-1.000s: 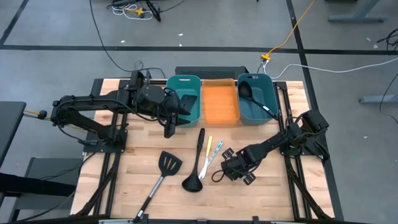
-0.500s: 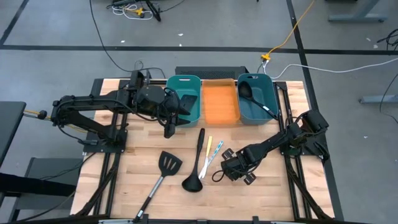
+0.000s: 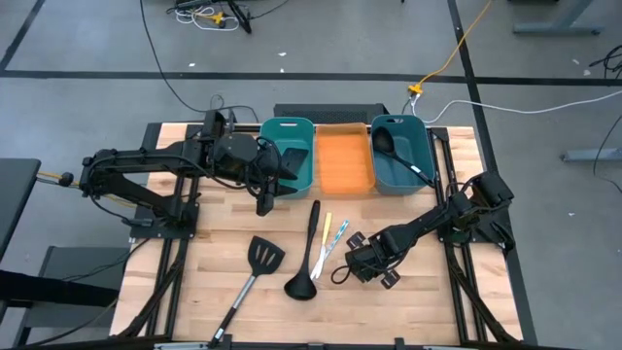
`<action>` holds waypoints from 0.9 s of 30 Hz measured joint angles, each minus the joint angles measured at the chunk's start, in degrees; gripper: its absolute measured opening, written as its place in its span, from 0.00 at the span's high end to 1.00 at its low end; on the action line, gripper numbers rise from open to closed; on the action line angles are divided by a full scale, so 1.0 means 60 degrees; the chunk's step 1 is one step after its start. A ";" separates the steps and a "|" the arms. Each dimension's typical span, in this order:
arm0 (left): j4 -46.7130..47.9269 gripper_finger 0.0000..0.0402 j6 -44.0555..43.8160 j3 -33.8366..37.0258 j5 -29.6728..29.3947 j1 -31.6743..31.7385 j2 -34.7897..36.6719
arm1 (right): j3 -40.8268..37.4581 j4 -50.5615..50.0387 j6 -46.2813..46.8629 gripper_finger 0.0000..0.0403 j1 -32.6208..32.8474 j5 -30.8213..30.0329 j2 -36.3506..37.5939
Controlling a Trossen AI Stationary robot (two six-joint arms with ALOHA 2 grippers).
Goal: Pick & Place Kitchen Items
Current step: Put the right yellow table knife into the orange bin
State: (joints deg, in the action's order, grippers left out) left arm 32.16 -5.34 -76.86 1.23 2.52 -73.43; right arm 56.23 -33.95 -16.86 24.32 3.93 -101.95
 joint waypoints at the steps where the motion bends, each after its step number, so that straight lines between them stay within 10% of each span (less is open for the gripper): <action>1: 0.0000 0.59 0.0000 0.0000 0.0000 0.0000 0.0000 | 0.0000 0.0011 0.0046 0.76 0.0000 0.0003 0.0000; 27: 0.0002 0.59 -0.0036 0.0000 0.0200 0.0000 -0.0001 | -0.0022 -0.0180 0.0262 0.76 -0.0066 0.0280 0.0401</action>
State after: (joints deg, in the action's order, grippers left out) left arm 32.17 -5.56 -76.86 2.44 2.52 -73.43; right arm 56.10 -35.03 -15.29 23.92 5.61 -99.55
